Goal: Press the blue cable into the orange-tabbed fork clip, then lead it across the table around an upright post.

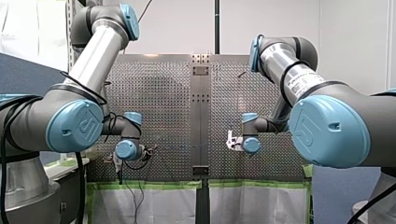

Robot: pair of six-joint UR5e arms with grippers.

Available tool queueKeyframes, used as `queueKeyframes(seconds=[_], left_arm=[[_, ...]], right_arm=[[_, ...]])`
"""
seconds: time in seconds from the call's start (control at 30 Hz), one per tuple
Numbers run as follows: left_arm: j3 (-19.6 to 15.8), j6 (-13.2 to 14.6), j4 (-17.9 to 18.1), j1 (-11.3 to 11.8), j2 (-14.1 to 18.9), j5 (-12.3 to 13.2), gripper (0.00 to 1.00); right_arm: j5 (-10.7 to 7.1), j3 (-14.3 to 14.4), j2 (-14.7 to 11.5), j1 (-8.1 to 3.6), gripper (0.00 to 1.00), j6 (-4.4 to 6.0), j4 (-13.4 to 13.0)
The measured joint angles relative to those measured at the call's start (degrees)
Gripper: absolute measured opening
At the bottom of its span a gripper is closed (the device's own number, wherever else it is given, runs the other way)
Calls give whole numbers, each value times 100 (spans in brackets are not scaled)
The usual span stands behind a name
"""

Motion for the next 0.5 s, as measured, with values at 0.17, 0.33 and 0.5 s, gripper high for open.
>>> queueKeyframes(seconds=[0.17, 0.33, 0.5], left_arm=[[-2, 25, -4, -4, 0, -3, 98], [-1, 164, 4, -51, 0, -78, 98], [0, 254, 110, -199, 0, -239, 98]], right_arm=[[0, 0, 5, -1, 0, 0, 0], [-1, -1, 4, -3, 0, 0, 1], [-11, 0, 5, -12, 0, -3, 5]])
